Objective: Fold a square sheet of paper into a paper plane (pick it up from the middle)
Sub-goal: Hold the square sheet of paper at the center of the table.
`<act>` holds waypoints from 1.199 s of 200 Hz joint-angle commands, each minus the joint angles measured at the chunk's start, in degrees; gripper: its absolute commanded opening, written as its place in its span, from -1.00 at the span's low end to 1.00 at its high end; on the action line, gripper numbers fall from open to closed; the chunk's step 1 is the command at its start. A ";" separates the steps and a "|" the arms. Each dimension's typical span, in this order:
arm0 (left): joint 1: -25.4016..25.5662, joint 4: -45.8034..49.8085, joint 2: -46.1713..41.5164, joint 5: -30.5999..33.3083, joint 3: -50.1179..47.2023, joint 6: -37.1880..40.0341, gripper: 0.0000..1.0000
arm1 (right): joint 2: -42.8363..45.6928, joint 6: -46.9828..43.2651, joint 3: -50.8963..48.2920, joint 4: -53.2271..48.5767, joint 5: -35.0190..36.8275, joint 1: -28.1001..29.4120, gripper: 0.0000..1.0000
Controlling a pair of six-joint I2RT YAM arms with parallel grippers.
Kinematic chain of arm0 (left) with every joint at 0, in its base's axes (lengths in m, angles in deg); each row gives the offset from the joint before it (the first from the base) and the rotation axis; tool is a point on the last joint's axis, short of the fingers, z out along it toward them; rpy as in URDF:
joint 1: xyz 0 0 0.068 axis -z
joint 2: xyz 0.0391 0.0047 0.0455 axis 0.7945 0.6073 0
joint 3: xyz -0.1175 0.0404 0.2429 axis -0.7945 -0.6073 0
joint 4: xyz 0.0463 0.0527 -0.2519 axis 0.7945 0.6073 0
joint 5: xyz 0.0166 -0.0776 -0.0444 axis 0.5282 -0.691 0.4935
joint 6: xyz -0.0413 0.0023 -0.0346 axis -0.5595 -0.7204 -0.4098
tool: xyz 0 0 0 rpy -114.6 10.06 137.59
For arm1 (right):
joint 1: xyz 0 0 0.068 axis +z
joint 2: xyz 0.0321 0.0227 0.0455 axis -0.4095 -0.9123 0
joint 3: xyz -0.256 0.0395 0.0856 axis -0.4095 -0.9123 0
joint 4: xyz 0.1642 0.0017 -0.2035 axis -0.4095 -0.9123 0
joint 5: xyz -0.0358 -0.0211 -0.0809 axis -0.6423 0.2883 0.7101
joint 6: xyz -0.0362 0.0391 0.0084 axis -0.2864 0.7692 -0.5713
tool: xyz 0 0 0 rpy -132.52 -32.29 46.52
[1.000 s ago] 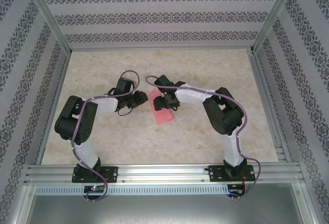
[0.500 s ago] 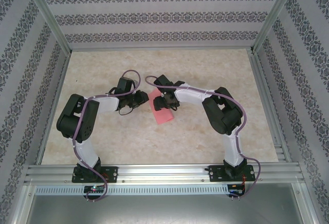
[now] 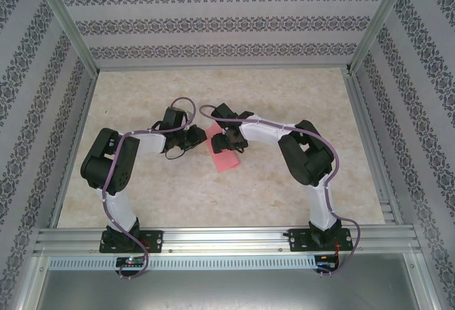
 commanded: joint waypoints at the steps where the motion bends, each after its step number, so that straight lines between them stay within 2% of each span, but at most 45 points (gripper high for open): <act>1: -0.63 -2.99 1.18 -1.47 1.45 -0.26 -0.66 | -9.75 0.82 -3.09 6.15 -7.04 1.39 0.54; 145: 0.01 -1.64 5.03 -4.18 4.11 -0.15 -0.81 | -10.71 0.76 -3.27 6.24 -7.45 1.52 0.53; 240: 0.33 17.08 7.08 5.09 5.86 4.79 -0.88 | -6.54 1.12 -2.88 7.20 -10.54 0.87 0.52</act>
